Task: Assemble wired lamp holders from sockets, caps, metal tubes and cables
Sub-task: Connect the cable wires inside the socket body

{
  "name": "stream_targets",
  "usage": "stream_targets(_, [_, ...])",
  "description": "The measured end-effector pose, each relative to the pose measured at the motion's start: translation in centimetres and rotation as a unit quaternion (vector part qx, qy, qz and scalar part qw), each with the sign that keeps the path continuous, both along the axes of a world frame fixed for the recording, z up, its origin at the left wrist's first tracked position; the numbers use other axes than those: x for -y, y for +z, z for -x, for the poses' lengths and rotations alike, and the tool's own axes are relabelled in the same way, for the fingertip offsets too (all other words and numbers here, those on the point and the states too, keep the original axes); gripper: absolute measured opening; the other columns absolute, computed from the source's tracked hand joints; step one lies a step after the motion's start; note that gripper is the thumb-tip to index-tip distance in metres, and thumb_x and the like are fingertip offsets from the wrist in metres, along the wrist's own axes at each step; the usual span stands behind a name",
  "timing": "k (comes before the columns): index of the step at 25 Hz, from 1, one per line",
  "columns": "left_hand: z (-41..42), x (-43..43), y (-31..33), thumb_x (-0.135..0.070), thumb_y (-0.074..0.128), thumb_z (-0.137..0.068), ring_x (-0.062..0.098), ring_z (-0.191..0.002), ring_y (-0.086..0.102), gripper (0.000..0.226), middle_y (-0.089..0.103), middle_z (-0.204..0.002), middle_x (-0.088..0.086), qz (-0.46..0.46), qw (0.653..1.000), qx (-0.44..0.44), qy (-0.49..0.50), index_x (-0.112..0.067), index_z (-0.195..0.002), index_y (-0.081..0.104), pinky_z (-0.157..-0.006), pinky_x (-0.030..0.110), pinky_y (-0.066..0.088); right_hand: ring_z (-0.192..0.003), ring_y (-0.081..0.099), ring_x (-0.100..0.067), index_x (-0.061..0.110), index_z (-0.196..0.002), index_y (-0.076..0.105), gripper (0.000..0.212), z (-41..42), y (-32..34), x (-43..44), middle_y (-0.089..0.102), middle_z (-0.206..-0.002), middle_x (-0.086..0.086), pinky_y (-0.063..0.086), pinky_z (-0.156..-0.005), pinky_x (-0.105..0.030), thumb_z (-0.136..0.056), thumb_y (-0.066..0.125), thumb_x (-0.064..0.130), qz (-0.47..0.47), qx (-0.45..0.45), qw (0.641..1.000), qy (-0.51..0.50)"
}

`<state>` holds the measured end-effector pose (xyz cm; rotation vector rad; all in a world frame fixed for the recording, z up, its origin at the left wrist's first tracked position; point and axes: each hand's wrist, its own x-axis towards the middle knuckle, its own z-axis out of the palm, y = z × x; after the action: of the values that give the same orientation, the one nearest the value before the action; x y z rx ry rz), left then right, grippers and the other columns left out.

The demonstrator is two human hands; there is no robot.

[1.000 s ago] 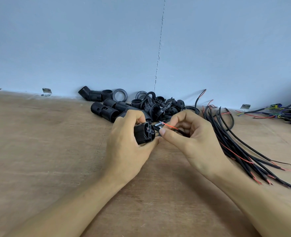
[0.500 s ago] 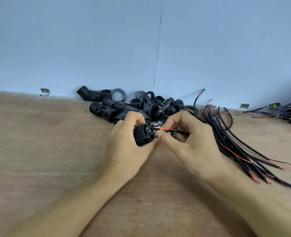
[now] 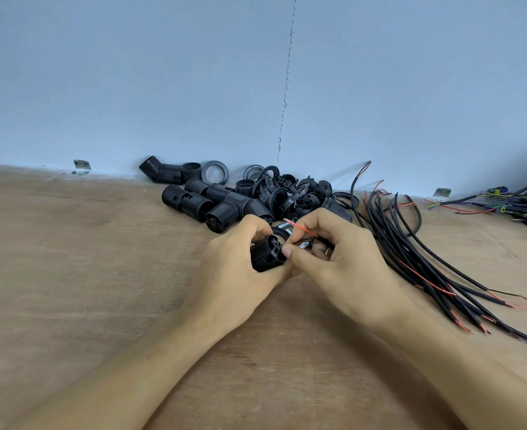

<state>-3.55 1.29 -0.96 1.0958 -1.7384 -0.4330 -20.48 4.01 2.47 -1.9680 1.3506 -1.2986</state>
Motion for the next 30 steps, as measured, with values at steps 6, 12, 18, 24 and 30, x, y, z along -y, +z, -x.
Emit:
stream_targets(6, [-0.29,0.35,-0.12,-0.057,0.087,-0.065,-0.002,-0.089,0.066,0.043,0.069,-0.094,-0.024,0.001,1.000,-0.007,0.004,-0.038,-0.094,0.060,-0.072,0.013,0.048,-0.056,0.050,-0.012,0.027,-0.082,0.070,0.010,0.68,0.61,0.13,0.068,-0.065,0.018,0.045,-0.056,-0.020,-0.089,0.073,0.021,-0.007,-0.060,0.998,-0.002])
stream_targets(12, [-0.52,0.39,0.06,-0.058,0.082,-0.067,0.001,-0.086,0.066,0.040,0.070,-0.086,-0.018,0.018,1.000,0.002,-0.001,-0.034,-0.095,0.068,-0.070,0.013,0.047,-0.061,0.050,-0.002,0.030,-0.079,0.073,0.016,0.64,0.64,0.15,0.067,-0.076,0.011,0.037,-0.058,-0.013,-0.089,0.073,0.018,0.006,-0.096,0.995,-0.001])
stream_targets(18, [-0.42,0.25,-0.14,-0.061,0.069,-0.073,0.005,-0.076,0.066,0.033,0.070,-0.078,-0.013,0.047,0.998,0.037,-0.002,-0.033,-0.091,0.071,-0.063,0.024,0.048,-0.075,0.053,-0.010,0.029,-0.083,0.069,0.010,0.54,0.33,0.35,0.053,-0.075,0.012,0.041,-0.065,-0.021,-0.090,0.070,0.022,0.038,-0.167,0.985,-0.016])
stream_targets(24, [-0.33,0.09,-0.09,-0.060,0.071,-0.071,-0.002,-0.077,0.067,0.032,0.070,-0.079,-0.019,0.040,0.999,0.014,0.016,-0.036,-0.093,0.072,-0.062,0.016,0.049,-0.074,0.052,-0.004,0.027,-0.080,0.065,0.012,-0.06,0.20,0.29,0.052,-0.078,0.026,0.036,-0.063,-0.012,-0.090,0.068,0.022,0.042,-0.167,0.985,-0.029])
stream_targets(30, [-0.20,0.00,-0.05,-0.060,0.070,-0.070,0.001,-0.076,0.067,0.035,0.071,-0.079,-0.017,0.043,0.999,0.021,0.019,-0.034,-0.093,0.073,-0.062,0.018,0.049,-0.069,0.050,-0.006,0.023,-0.076,0.062,0.013,0.02,0.17,0.50,0.051,-0.068,0.016,0.034,-0.059,-0.015,-0.090,0.064,0.023,0.019,-0.170,0.985,-0.026])
